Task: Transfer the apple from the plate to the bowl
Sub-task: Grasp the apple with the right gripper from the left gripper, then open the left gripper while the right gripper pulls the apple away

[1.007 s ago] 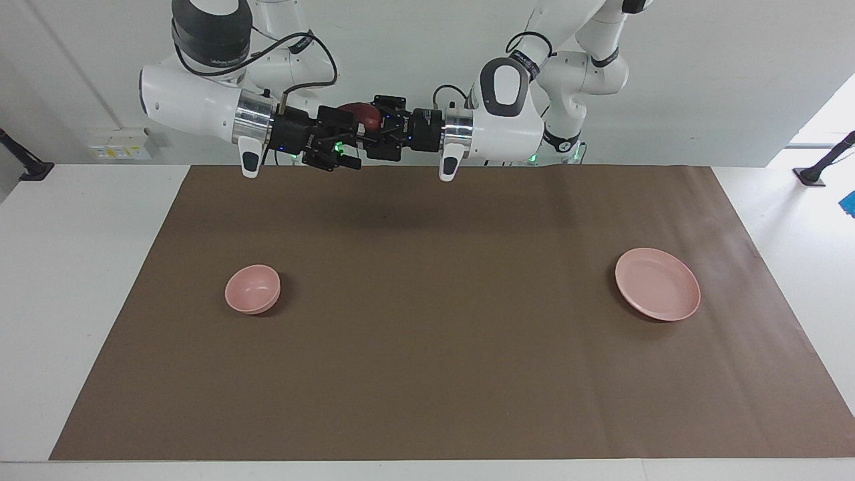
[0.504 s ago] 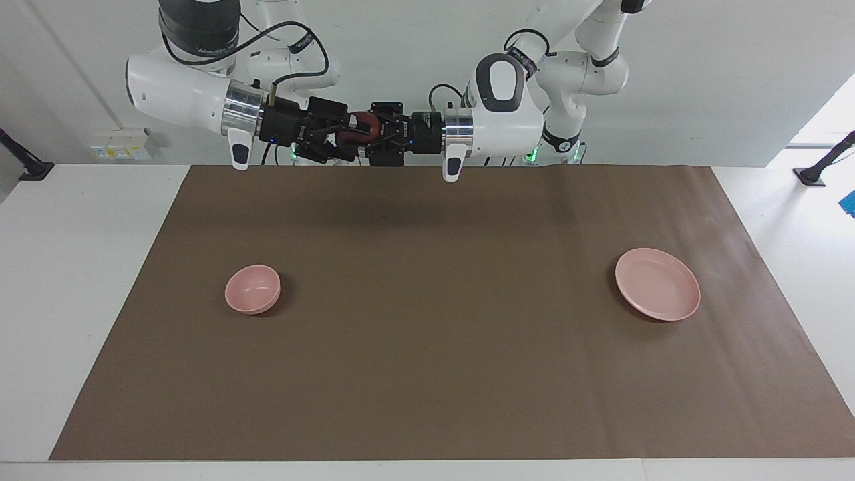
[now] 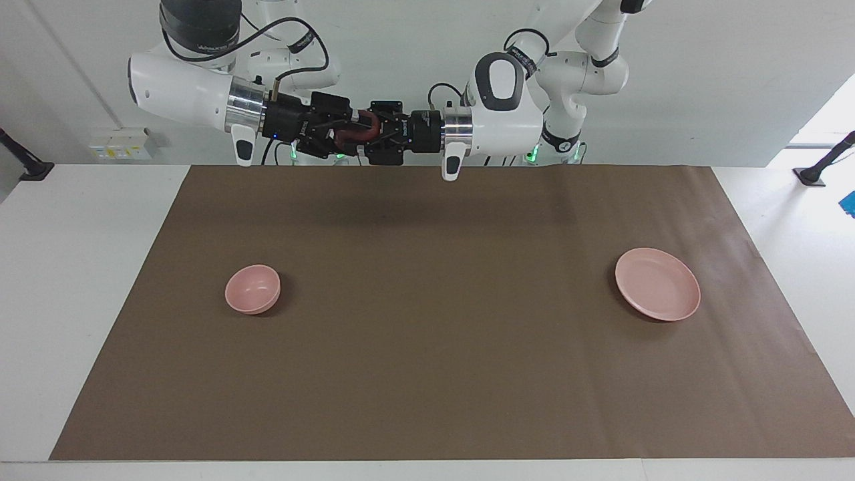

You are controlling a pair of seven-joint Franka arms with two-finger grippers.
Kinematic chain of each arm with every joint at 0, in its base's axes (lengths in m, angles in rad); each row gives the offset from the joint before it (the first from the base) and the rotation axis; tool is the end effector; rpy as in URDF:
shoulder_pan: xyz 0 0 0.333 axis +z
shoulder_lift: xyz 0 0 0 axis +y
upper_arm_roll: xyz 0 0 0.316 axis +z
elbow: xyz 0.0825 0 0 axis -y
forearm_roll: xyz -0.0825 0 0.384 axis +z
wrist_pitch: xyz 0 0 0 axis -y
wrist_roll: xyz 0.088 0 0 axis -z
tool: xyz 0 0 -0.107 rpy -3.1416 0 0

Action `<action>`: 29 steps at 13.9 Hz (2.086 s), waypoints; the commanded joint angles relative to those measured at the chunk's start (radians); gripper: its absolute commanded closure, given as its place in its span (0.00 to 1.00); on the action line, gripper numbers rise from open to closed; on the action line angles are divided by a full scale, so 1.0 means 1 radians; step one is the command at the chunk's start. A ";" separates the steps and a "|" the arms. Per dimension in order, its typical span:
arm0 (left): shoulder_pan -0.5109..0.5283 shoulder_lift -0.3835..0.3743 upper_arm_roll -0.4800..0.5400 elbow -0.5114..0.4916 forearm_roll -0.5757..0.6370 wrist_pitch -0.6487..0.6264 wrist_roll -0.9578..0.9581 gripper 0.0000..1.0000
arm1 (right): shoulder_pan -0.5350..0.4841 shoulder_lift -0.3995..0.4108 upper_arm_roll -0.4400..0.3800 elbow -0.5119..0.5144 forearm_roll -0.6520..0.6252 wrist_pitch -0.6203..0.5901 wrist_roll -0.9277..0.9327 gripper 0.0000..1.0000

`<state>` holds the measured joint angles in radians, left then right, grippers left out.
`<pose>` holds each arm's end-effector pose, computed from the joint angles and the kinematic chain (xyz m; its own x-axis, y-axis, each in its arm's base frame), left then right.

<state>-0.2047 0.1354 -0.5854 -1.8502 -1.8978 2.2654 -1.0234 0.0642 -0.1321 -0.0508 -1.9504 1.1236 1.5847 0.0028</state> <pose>0.4400 -0.4550 0.5240 -0.0100 -0.0372 -0.9993 0.9995 -0.0298 -0.0089 0.5069 0.1008 0.5773 0.9703 0.0013 -0.2418 -0.2178 -0.4296 -0.8763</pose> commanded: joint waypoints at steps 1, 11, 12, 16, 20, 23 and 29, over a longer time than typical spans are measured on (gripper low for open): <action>-0.013 -0.007 0.002 0.011 -0.017 0.026 -0.018 1.00 | -0.009 -0.046 0.000 -0.050 -0.039 -0.015 -0.032 0.00; -0.012 0.003 0.001 0.032 -0.015 0.023 -0.018 1.00 | 0.005 -0.029 0.003 -0.016 -0.047 -0.009 0.071 1.00; -0.012 0.003 0.001 0.032 -0.015 0.025 -0.018 1.00 | 0.005 -0.026 0.003 -0.009 -0.047 -0.009 0.077 1.00; -0.009 -0.003 -0.001 0.037 -0.004 0.032 -0.020 0.00 | -0.029 -0.018 0.000 0.016 -0.070 -0.018 0.076 1.00; 0.008 -0.008 0.012 0.037 0.043 0.036 -0.021 0.00 | -0.122 -0.011 0.000 0.028 -0.213 -0.064 0.013 1.00; 0.039 -0.005 0.024 0.034 0.175 0.036 -0.021 0.00 | -0.139 0.008 0.000 0.054 -0.463 -0.046 -0.073 1.00; 0.070 -0.003 0.030 0.022 0.514 0.026 -0.012 0.00 | -0.116 0.130 0.005 0.064 -0.870 0.185 -0.220 1.00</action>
<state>-0.1463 0.1437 -0.5524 -1.8177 -1.4580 2.2888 -1.0352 -0.0647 -0.0676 -0.0523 -1.9172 0.3461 1.7079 -0.1751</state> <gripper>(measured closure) 0.000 0.185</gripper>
